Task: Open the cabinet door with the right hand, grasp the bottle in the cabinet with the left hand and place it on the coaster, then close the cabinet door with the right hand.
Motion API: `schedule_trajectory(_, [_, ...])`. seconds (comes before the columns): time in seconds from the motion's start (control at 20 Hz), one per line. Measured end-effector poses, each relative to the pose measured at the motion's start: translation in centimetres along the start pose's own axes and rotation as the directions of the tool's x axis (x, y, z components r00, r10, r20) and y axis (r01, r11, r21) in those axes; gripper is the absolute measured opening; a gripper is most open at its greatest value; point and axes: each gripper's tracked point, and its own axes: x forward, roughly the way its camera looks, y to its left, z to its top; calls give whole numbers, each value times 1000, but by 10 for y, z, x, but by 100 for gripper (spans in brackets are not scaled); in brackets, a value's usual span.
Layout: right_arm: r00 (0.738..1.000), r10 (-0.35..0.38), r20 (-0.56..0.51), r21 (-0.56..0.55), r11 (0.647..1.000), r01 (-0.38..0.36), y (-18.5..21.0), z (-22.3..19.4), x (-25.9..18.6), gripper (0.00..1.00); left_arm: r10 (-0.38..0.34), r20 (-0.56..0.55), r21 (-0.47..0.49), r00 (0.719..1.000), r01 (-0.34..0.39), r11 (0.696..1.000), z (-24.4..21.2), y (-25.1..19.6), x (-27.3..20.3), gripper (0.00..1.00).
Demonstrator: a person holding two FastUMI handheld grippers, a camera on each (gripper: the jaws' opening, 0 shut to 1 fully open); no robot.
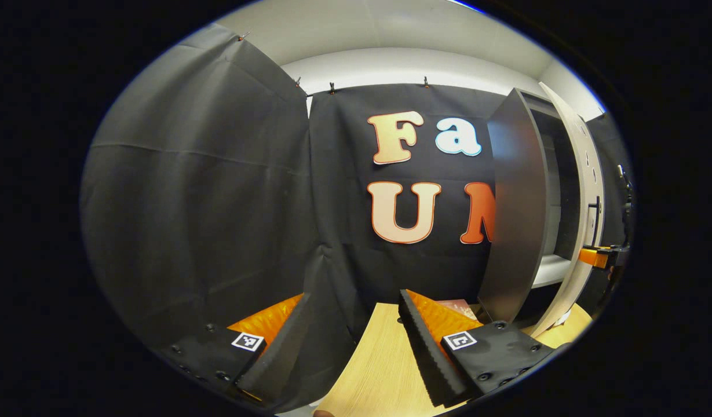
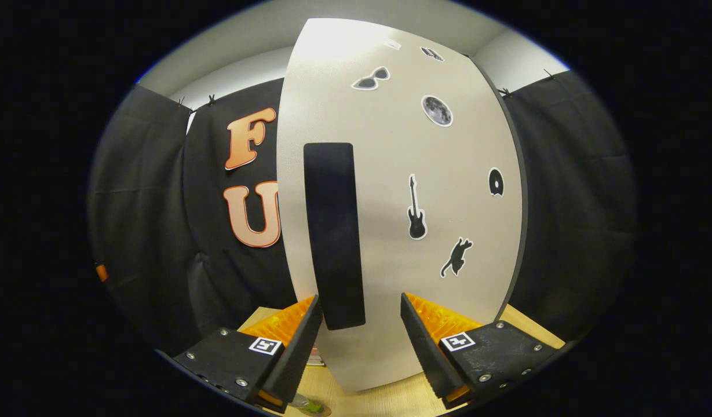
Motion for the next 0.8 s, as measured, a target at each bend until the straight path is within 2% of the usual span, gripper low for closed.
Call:
schedule_trajectory(0.05, [1000,-1,1,2,1000,1,0,1,-1,85,2,0,0,1000,-2,1000,0,1,0,96])
schedule_trajectory(0.25, [1000,-10,4,-4,1000,10,0,4,7,85,7,-1,0,1000,-7,1000,1,3,1,96])
schedule_trajectory(0.3, [1000,-12,9,-11,1000,13,0,5,9,84,9,-1,1,1000,-9,1000,2,4,1,94])
schedule_trajectory(0.4, [1000,-17,11,-22,1000,17,-1,5,13,84,14,1,0,1000,-14,1000,4,7,1,97])
schedule_trajectory(0.45, [1000,-17,10,-28,999,18,-1,6,15,84,16,2,-2,1000,-16,1000,4,8,1,94])
schedule_trajectory(0.5, [1000,-18,8,-34,999,18,-1,6,17,84,17,3,-2,1000,-17,1000,5,9,1,97])
schedule_trajectory(0.55, [1000,-19,6,-36,999,19,0,5,18,84,18,4,-1,1000,-18,1000,6,9,1,94])
schedule_trajectory(0.75, [1000,-20,8,-52,998,20,0,9,24,85,15,7,5,1000,-15,1000,8,7,2,94])
schedule_trajectory(0.8, [1000,-17,14,-58,998,18,0,11,26,85,14,8,6,1000,-14,1000,9,6,1,96])
